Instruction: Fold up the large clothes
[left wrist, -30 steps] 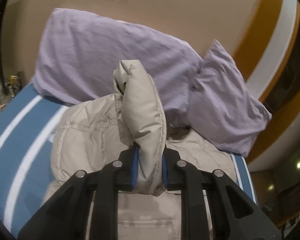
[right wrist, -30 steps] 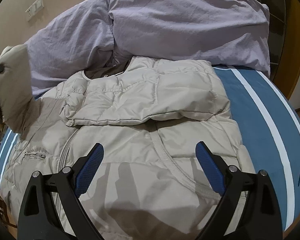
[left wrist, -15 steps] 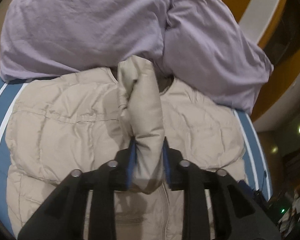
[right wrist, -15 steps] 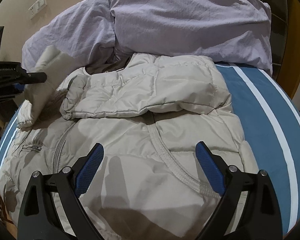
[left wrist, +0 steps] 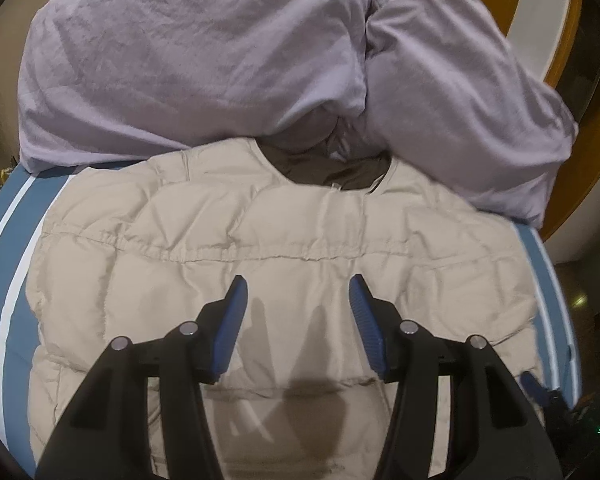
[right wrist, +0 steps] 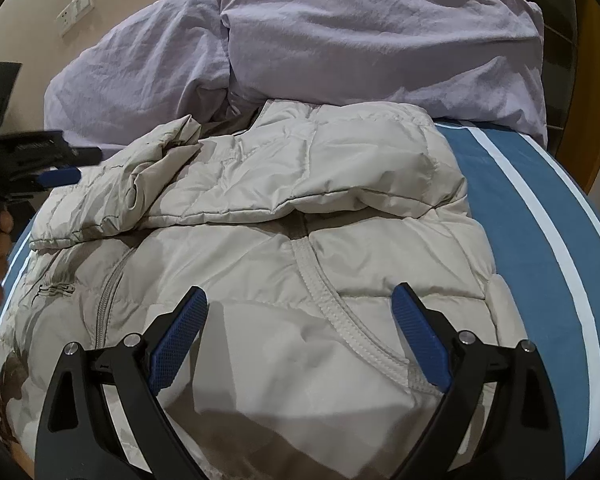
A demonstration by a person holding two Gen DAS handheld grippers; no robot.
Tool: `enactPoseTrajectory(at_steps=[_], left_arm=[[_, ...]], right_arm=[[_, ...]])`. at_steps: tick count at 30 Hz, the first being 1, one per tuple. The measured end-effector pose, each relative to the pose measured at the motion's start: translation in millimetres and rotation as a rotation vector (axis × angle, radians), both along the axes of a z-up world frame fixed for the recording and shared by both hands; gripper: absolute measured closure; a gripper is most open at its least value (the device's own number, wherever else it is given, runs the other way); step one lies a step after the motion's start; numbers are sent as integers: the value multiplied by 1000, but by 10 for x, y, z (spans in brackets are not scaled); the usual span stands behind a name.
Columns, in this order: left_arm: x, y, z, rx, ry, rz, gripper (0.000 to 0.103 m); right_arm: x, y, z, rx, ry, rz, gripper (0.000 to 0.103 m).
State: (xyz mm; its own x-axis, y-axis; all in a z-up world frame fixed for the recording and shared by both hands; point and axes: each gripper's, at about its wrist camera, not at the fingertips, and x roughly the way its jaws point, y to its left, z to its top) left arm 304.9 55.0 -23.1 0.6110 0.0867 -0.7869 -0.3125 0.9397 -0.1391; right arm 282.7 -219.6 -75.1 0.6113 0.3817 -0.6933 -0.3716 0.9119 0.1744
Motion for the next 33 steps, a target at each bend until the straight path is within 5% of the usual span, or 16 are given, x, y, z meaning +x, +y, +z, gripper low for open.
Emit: enactPoseTrajectory(at_steps=[11,21,33], left_arm=[[283,-284,-580,255,108,35,44],[179,-170,-528,191,111,57,34],[-1086,200,-132,190,38,25,28]], right_arm=[[50,70,-126,-44,32,6,3],[59,119,-152,-84,47,7,1],[-189,-233,87,-86,35,-32,1]])
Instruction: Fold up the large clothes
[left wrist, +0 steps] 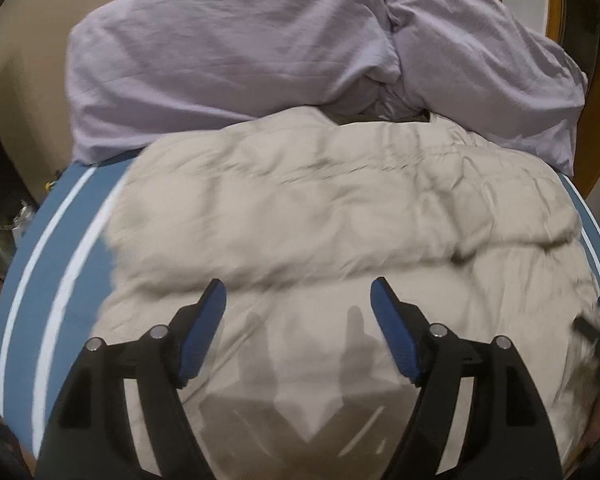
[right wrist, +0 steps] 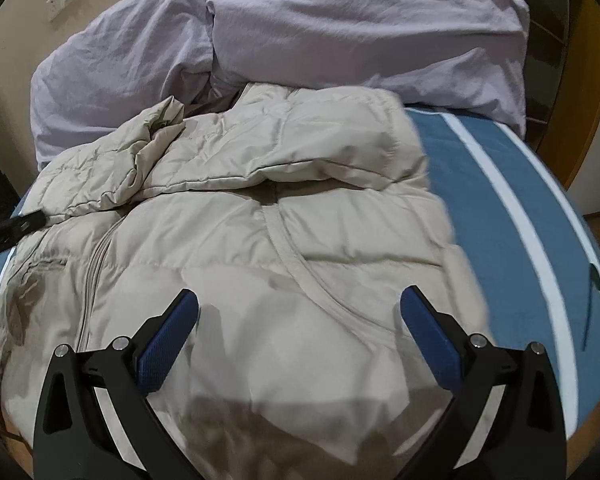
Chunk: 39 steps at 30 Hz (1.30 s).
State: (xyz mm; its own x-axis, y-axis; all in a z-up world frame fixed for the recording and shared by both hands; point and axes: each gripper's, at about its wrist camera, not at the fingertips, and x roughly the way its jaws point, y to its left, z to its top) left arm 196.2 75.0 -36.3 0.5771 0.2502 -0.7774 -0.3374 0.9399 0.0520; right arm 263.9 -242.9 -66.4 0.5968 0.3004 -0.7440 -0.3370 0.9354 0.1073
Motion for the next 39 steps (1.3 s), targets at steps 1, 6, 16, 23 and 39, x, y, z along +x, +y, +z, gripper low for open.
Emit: enactPoseTrajectory(at_steps=[1,6,16,23,39], left_arm=[[-126,51,16,2,-4,4,28],[-826,398,45,-4,-13,52,28],[-1645,923,-94,-108,0,132,28],[-1838,971,-254,-213,-2,138,28],[-2018,823,-353,-296,-30,112,33]], right_arm=[[-41,-75,29,-3,-7,-2,1],[-198,-464,114,-9,-27,-29,1],[-479,-1156,-8,25,21,-101,1],[-526,-1429,-204,106,106,-142,11],[-631,-1336,-341,260,179,-52,42]])
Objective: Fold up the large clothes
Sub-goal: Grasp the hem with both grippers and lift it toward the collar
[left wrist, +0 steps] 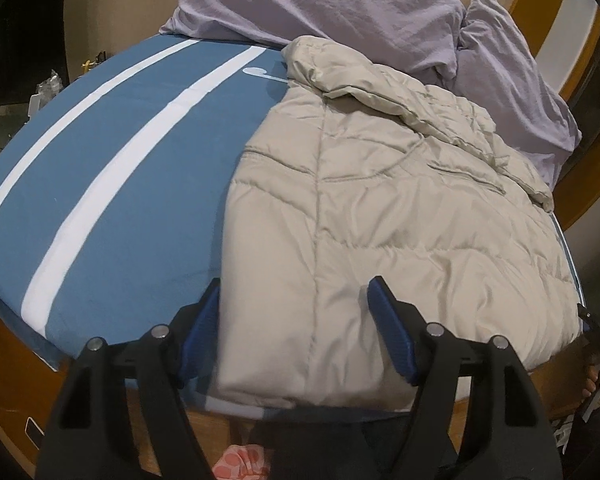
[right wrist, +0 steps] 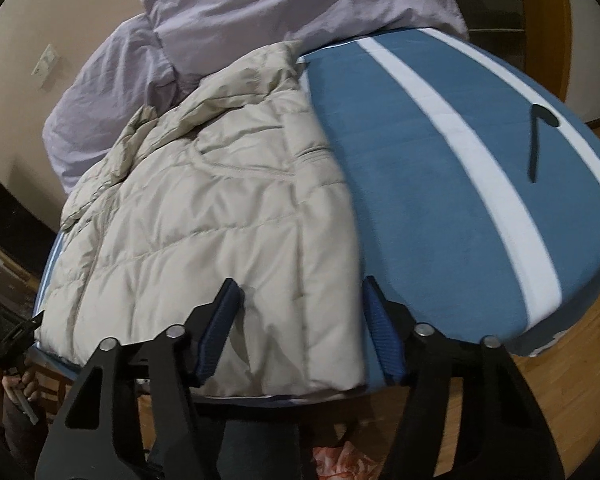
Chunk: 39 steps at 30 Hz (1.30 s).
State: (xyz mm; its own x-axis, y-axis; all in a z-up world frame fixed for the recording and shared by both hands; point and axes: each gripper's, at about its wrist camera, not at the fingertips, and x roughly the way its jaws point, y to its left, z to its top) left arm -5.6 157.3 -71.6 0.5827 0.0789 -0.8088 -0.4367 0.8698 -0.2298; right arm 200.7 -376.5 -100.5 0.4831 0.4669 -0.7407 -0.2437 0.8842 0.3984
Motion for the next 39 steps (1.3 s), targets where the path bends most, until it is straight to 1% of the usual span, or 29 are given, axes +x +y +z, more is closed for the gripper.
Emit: enactPoseTrajectory(at_steps=[2,3,5,7,8,9,11,12,14,15,17,20,22,25,27,32,39], left_arm=[[-18,-35,1,-2,-4,-6,37],[-29,-43,-2,-2,-6,-7,37],[-46,-55,-2,-4,-11,-7,41],[-56,-50,-5,-11,-18,-5,45],[-59,-55,-3,-14,-22,-4,49],[-62,-58,1,-16,-26,-4,51],[-71,-79,18,-12,-36,-7,62],[-73,-92,31,-7,-40,-9,65],[-72,-125,72,13,-47,-11,73],[-68,-142,96,22,-51,-11,75],[-64,-160,158,38,-61,-9,80],[-55,-150,282,51,-87,-6,83],[-41,-143,367,58,-106,-6,83],[25,-154,522,93,-130,-7,84],[98,-164,631,130,-143,-5,84],[310,-160,854,204,-164,14,84],[647,-119,1145,294,-180,36,84]], right_arm=[[-14,29,-1,2,-3,5,45],[-22,40,-1,4,-5,7,48],[-30,43,-6,14,-6,7,53],[-37,23,-14,33,-7,6,64],[-37,16,-18,38,-7,4,67],[-42,-1,-19,44,-10,0,73],[-50,-16,-13,53,-15,-5,80],[-56,-21,0,56,-22,-8,83],[-69,-13,33,56,-38,-9,87],[-76,0,64,51,-53,-10,89],[-85,19,121,41,-79,-11,90],[-77,28,271,51,-127,-22,91],[-48,20,368,62,-152,-28,91],[24,67,538,69,-196,-39,91],[89,118,652,66,-225,-46,91],[290,282,893,41,-291,-71,91],[578,447,1202,4,-354,-93,91]])
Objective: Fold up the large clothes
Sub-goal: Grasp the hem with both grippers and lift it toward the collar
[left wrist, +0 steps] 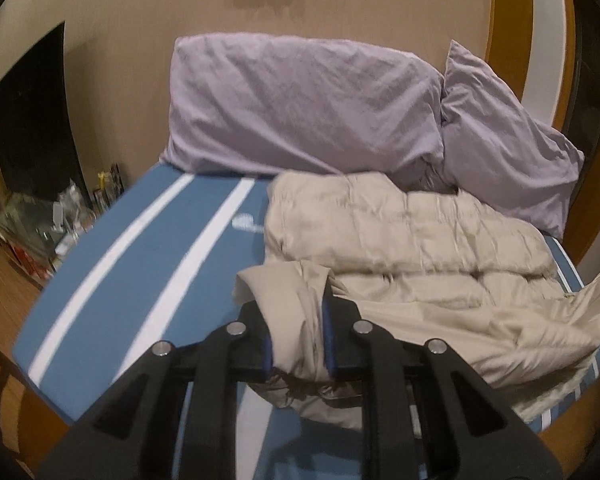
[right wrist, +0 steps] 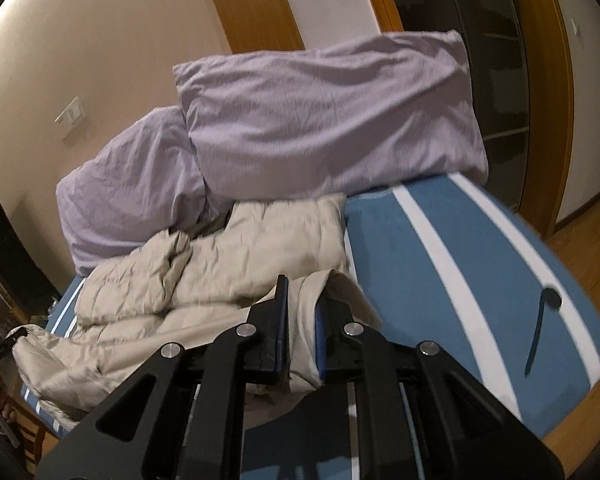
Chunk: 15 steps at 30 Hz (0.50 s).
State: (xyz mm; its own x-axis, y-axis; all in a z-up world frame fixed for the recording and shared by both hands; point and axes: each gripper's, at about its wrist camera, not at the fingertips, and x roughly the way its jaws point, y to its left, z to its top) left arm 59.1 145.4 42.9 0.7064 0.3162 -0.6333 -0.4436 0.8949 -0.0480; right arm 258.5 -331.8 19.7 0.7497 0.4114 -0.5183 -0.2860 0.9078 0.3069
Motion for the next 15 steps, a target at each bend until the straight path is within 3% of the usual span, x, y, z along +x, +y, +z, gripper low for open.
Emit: enactPoseTrajectory(at_steps=[9,15], left_arm=[[659,136,505,71,-33,14,85],[1199,255,618,90,-37,34,85]], right_arm=[[532,280,451,-10,-74,-40,91],[1016,533,511,-52,-76,-70,91]])
